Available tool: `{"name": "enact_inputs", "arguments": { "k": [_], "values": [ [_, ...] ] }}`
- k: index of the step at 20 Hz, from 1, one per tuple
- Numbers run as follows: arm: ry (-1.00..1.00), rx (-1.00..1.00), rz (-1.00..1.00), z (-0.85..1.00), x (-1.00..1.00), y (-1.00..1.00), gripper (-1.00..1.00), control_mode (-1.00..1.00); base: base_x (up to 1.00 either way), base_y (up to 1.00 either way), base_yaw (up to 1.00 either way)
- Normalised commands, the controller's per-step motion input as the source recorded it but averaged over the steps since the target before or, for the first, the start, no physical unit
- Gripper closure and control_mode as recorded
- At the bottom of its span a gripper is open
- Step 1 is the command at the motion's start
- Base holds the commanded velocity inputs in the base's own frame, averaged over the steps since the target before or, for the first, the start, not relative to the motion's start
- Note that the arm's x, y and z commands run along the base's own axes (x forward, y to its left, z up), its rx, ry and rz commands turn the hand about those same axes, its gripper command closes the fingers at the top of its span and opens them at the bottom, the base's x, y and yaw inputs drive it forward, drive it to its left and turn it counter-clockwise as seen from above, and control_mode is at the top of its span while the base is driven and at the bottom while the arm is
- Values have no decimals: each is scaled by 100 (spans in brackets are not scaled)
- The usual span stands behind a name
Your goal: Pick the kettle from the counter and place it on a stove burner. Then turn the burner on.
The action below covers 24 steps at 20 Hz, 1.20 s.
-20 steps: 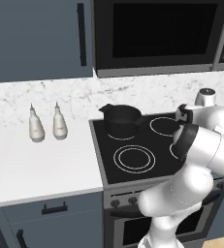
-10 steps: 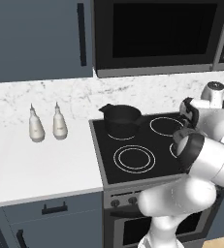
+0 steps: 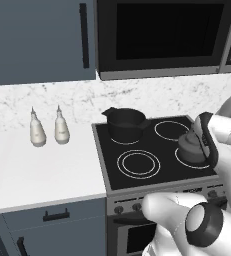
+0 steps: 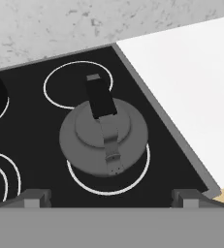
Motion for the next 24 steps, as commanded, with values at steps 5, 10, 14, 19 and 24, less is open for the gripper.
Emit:
{"name": "enact_inputs", "arguments": {
  "k": [5,10,14,19,24],
  "values": [
    [-4,-2,8,0,-57,88,-100,-100,0,0,0],
    [-3,0,9,5,-32,96,-100,-100,0,0,0],
    [3,-6,8,43,-4,89,-100,-100,0,0,0],
    [18,-3,5,21,0,29,-100,-100,0,0,0],
    [0,0,0,0,0,0,-100,-100,0,0,0]
  ]
}}
